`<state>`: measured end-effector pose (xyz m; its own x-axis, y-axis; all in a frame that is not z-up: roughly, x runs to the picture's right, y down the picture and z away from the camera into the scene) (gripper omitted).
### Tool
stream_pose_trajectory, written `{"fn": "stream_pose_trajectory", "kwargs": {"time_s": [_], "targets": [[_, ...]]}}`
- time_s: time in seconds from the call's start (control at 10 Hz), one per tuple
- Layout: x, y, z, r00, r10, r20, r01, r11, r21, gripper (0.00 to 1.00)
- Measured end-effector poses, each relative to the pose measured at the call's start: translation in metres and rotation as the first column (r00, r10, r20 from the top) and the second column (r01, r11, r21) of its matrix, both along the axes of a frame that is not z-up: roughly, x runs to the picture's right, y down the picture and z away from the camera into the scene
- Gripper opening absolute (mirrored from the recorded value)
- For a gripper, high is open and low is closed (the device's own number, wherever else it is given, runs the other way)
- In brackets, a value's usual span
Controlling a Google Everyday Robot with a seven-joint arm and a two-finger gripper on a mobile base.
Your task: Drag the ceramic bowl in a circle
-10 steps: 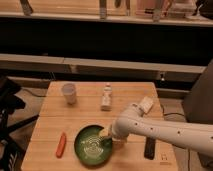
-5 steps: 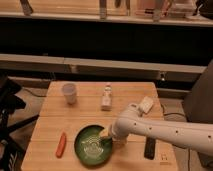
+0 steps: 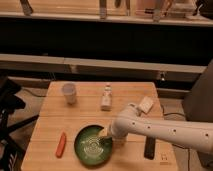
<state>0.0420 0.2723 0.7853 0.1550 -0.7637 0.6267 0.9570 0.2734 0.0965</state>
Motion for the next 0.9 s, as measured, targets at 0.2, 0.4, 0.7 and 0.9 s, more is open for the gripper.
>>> {"fn": "stream_pose_trajectory", "kwargs": {"time_s": [0.2, 0.4, 0.7, 0.9], "targets": [[0.0003, -0.0005, -0.0001, 1.000, -0.003, -0.005, 0.003, 1.0000, -0.001, 0.69], [-0.0001, -0.0005, 0.0003, 1.000, -0.006, -0.008, 0.006, 1.0000, -0.002, 0.56], [-0.0001, -0.0004, 0.0002, 1.000, -0.007, -0.016, 0.007, 1.0000, 0.001, 0.36], [-0.0026, -0.0021, -0.0008, 1.000, -0.017, -0.018, 0.017, 0.9998, 0.003, 0.12]]}}
